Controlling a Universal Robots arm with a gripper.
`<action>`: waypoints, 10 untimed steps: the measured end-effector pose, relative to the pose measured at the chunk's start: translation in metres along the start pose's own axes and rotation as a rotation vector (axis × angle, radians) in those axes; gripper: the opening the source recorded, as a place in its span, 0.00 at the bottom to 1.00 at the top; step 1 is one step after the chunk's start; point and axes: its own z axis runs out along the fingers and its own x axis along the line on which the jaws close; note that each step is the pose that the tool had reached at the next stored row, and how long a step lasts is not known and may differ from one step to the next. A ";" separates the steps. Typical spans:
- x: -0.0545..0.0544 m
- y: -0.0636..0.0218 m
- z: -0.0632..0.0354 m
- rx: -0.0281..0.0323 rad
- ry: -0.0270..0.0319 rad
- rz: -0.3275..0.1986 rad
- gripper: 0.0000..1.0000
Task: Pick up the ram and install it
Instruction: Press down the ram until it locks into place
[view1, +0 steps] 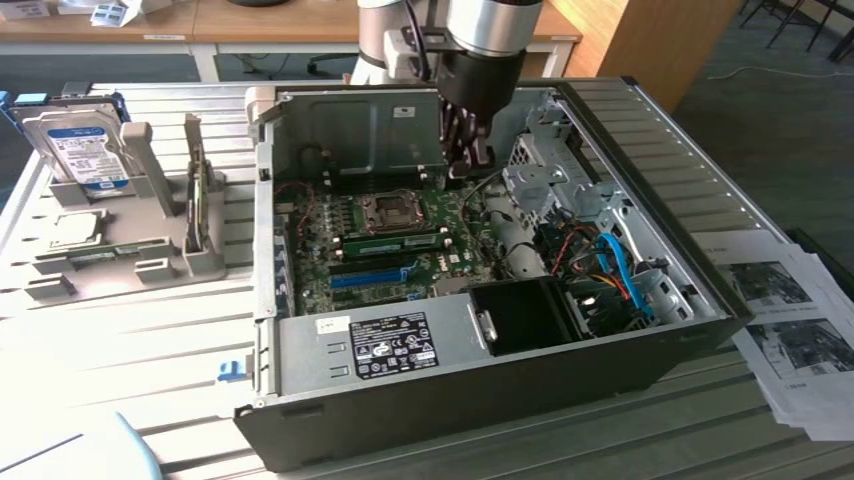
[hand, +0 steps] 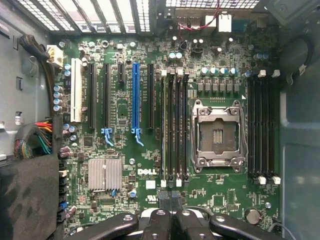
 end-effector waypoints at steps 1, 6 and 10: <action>0.000 0.0000 0.0004 0.0000 0.0000 0.000 0.09; 0.000 -0.0001 0.0028 0.0000 0.0000 0.000 0.09; 0.000 -0.0001 0.0052 0.0000 -0.0001 0.000 0.09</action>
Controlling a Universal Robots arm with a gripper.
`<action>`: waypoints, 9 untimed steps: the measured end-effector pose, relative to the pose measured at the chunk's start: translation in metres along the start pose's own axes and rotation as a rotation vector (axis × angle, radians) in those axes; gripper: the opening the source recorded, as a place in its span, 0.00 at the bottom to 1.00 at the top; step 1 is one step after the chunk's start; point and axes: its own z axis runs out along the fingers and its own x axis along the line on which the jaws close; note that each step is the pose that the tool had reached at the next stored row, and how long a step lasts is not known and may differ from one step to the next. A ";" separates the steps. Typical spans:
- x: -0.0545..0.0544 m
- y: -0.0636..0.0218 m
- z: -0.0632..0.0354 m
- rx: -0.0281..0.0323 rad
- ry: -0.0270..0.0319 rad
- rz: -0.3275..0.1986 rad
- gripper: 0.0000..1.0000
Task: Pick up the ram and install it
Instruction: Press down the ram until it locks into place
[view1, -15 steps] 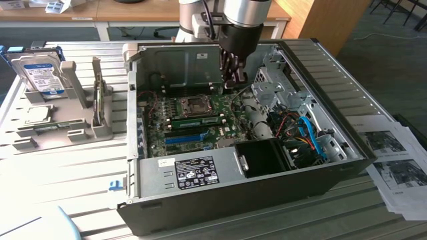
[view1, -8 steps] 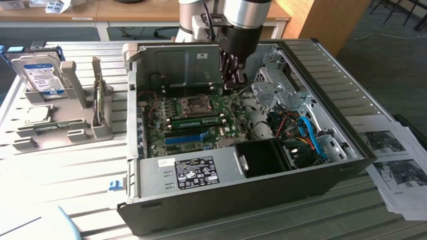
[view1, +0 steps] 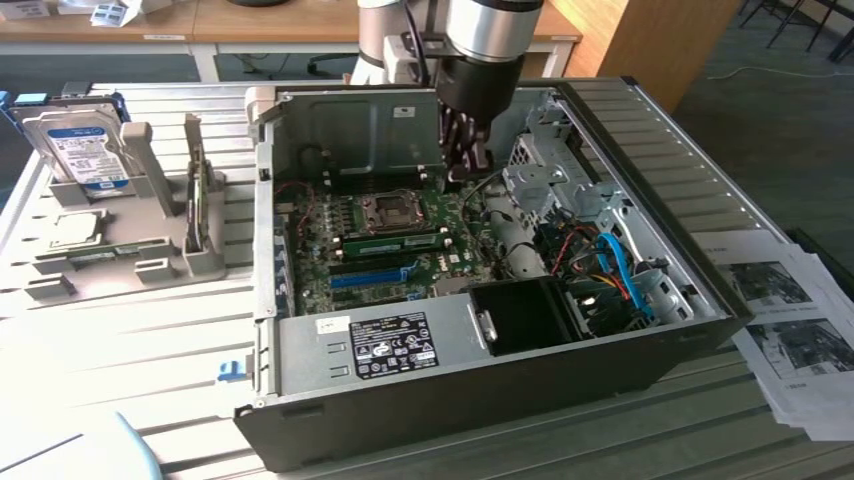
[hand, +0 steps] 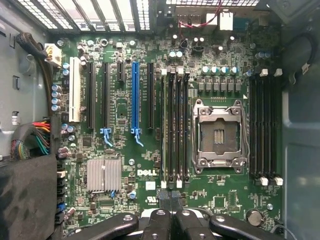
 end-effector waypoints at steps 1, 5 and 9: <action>0.000 0.0000 0.0006 -0.0001 0.0000 0.000 0.09; 0.000 -0.0001 0.0034 0.0000 0.0000 0.000 0.09; 0.000 -0.0001 0.0063 0.0000 0.0000 0.000 0.09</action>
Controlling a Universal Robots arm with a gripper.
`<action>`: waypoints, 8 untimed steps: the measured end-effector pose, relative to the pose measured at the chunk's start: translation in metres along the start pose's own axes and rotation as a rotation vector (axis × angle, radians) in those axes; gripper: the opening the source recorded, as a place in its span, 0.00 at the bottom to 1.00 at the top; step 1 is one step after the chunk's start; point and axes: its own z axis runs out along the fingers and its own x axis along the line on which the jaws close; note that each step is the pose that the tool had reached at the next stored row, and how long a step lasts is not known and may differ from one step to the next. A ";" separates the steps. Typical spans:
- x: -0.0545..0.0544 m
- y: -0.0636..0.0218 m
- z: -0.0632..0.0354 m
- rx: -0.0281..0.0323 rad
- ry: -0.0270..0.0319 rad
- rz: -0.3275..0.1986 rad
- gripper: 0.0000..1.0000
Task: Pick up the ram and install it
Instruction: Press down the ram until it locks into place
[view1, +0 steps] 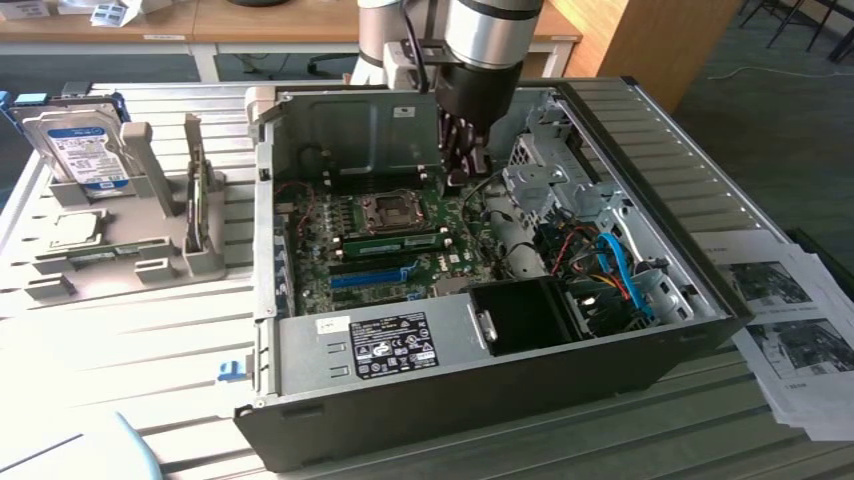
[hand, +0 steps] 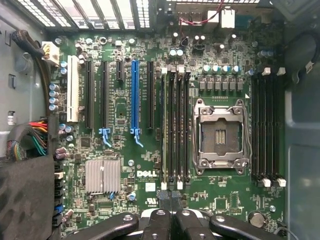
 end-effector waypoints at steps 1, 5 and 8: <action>0.000 0.0000 0.0008 0.0000 0.0001 0.000 0.09; 0.000 -0.0001 0.0037 0.0000 0.0001 0.000 0.09; 0.000 -0.0001 0.0057 0.0000 0.0000 0.000 0.09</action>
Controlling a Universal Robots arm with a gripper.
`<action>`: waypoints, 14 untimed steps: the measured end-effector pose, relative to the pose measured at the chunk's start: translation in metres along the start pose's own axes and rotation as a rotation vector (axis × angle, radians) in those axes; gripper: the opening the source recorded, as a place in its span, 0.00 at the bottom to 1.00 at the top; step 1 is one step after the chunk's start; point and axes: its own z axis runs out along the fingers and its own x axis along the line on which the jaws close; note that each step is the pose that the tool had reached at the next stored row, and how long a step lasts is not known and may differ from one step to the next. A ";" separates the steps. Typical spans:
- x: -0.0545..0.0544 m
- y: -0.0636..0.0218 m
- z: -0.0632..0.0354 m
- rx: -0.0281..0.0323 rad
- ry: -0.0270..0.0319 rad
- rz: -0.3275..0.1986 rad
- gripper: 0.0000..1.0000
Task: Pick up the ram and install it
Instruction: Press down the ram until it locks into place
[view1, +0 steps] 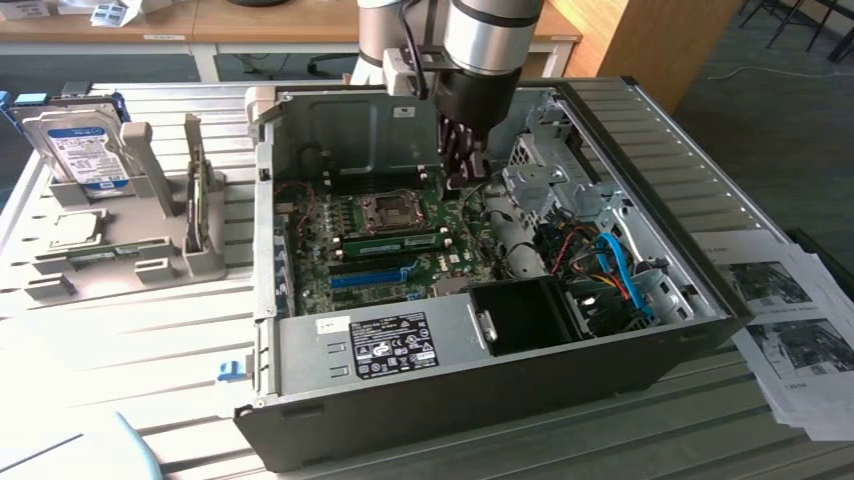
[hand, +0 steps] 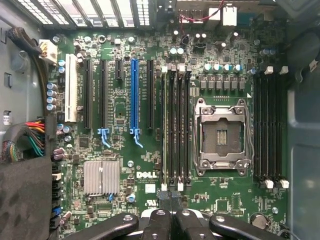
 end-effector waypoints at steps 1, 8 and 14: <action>0.000 0.0000 0.0006 0.0000 0.0001 0.000 0.09; 0.000 -0.0001 0.0054 0.0000 0.0000 0.000 0.09; 0.000 -0.0002 0.0087 0.0000 0.0001 0.000 0.09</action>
